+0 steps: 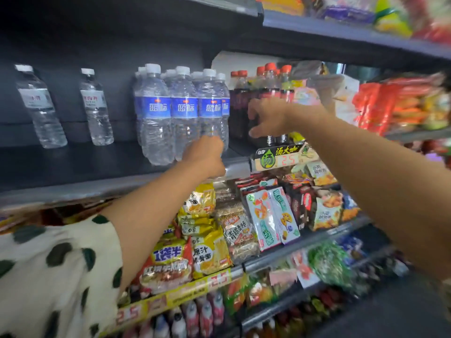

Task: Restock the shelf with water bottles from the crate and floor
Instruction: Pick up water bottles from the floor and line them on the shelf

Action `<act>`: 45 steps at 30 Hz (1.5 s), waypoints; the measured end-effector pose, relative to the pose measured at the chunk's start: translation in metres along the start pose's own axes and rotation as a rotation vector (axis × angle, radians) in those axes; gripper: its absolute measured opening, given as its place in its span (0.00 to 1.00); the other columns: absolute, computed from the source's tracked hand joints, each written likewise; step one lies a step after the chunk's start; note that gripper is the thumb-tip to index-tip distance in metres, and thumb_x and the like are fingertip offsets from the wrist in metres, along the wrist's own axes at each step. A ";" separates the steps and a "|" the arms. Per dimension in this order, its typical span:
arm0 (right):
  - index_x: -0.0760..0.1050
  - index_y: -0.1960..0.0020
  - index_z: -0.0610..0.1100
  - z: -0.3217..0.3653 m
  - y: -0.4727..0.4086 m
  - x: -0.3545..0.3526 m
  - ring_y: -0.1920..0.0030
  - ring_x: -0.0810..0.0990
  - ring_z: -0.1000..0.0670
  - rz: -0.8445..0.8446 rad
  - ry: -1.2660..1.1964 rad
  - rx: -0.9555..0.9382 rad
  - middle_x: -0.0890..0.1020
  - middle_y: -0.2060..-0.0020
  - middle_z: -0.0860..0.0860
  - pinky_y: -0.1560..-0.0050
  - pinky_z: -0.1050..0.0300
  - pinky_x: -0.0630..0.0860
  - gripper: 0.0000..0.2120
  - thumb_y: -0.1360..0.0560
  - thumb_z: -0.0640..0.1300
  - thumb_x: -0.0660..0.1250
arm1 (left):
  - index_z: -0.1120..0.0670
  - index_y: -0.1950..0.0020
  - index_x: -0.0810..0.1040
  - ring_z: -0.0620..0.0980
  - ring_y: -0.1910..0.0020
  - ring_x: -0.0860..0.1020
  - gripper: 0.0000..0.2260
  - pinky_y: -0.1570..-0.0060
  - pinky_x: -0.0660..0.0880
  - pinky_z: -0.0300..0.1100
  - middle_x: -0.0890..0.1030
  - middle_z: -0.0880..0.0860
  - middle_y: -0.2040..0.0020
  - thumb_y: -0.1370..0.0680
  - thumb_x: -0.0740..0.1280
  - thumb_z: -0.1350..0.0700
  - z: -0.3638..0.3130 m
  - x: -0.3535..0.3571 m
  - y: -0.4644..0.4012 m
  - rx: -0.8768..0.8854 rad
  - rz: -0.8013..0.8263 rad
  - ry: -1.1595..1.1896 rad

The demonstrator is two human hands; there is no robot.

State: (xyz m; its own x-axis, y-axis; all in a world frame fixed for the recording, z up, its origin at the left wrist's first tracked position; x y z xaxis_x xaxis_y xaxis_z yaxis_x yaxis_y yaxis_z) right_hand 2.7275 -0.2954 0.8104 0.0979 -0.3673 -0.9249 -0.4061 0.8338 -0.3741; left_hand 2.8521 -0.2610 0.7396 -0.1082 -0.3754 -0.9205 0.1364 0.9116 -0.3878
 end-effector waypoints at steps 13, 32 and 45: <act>0.65 0.33 0.40 0.049 0.216 0.183 0.39 0.73 0.41 0.371 -0.100 0.294 0.73 0.38 0.43 0.48 0.52 0.70 0.26 0.26 0.49 0.68 | 0.57 0.43 0.76 0.57 0.51 0.79 0.19 0.56 0.76 0.47 0.74 0.55 0.58 0.30 0.74 0.52 -0.026 0.162 0.154 0.206 0.560 -0.025; 0.58 0.27 0.43 0.076 0.436 0.698 0.38 0.72 0.38 0.779 -0.324 0.392 0.69 0.35 0.43 0.42 0.47 0.70 0.32 0.26 0.48 0.67 | 0.54 0.41 0.75 0.59 0.45 0.77 0.18 0.49 0.77 0.51 0.78 0.56 0.44 0.27 0.72 0.47 -0.026 0.639 0.359 0.200 0.949 0.104; 0.61 0.29 0.47 0.138 0.517 1.014 0.37 0.70 0.40 0.958 -0.295 0.263 0.65 0.34 0.42 0.39 0.48 0.68 0.30 0.28 0.39 0.68 | 0.53 0.37 0.73 0.58 0.40 0.75 0.20 0.47 0.75 0.50 0.77 0.56 0.41 0.28 0.72 0.55 0.019 0.915 0.463 0.106 1.078 0.088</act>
State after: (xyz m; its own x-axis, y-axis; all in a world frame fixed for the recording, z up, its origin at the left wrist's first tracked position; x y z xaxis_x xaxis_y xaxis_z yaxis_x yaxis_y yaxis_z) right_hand 2.7421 -0.1798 -0.3308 0.0715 0.5832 -0.8092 -0.2237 0.8000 0.5568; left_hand 2.8345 -0.1855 -0.2829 0.0500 0.6310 -0.7742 0.2853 0.7338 0.6165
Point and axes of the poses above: each hand's wrist, its own y-axis away from the middle knuckle, its own x-axis out of the palm, z = x × y, the point moved 8 cm from there along -y, towards the middle knuckle
